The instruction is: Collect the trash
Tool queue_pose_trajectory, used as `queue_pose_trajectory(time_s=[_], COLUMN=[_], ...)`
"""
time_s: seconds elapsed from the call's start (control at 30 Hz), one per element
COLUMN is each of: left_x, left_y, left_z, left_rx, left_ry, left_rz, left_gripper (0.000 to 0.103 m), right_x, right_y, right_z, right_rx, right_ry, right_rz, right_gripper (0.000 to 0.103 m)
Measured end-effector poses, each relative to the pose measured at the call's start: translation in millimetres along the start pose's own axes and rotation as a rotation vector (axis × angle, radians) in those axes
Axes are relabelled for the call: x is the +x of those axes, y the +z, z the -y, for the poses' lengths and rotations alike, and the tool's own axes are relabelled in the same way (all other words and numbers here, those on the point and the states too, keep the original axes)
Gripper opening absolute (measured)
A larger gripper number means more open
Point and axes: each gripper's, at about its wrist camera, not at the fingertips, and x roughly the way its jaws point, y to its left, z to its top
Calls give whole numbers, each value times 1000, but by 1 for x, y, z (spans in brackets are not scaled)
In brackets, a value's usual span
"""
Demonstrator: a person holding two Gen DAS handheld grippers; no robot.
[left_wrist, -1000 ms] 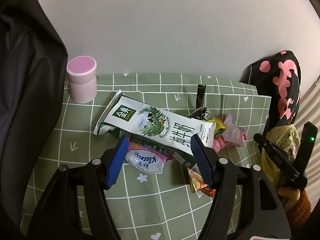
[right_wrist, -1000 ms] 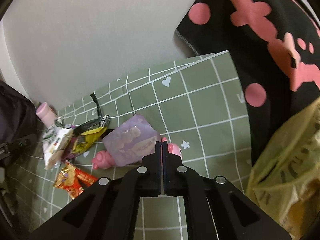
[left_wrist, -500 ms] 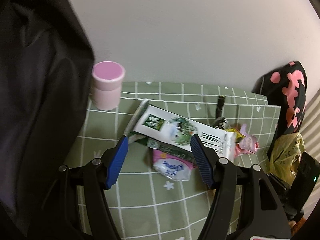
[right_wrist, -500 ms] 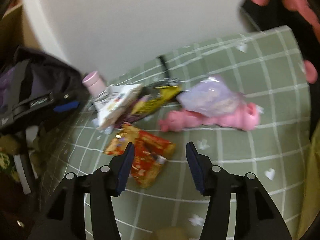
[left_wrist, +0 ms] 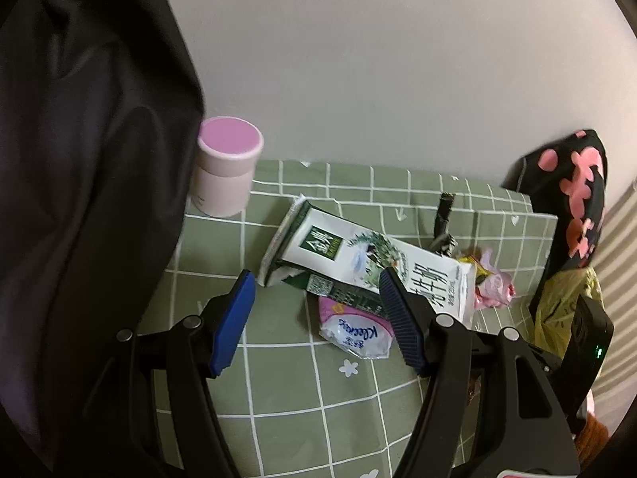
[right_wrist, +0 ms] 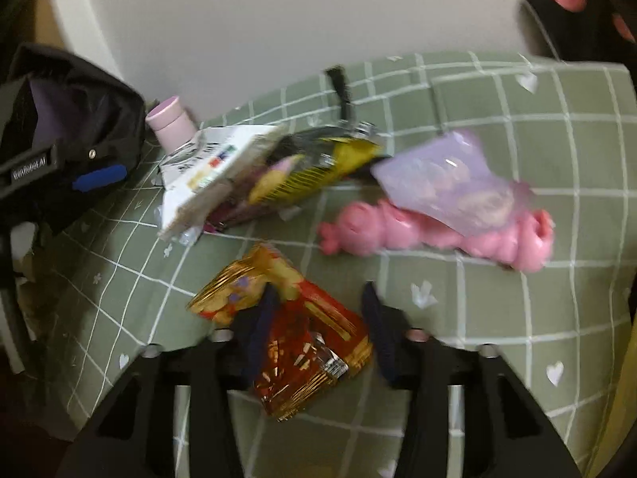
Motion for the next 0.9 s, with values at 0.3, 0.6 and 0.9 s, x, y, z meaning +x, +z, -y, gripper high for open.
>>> queue_pose_trajectory(time_s=[0.3,0.6,0.9], left_x=[34,39,33], left_y=[-19,-14,7], left_z=[27,36,42], left_rx=[155,171,28], left_ry=[-6,-87,-227], left_rz=[-126,-104,-150], left_gripper=[61,61,65], right_x=[-36,-61,-66], right_y=[-33,-63,-73], right_z=[50,76,80], right_rx=[140,220,268], right_ry=[-115,-141,-138], right_rz=[18,32,50], right_gripper=[24,24,24])
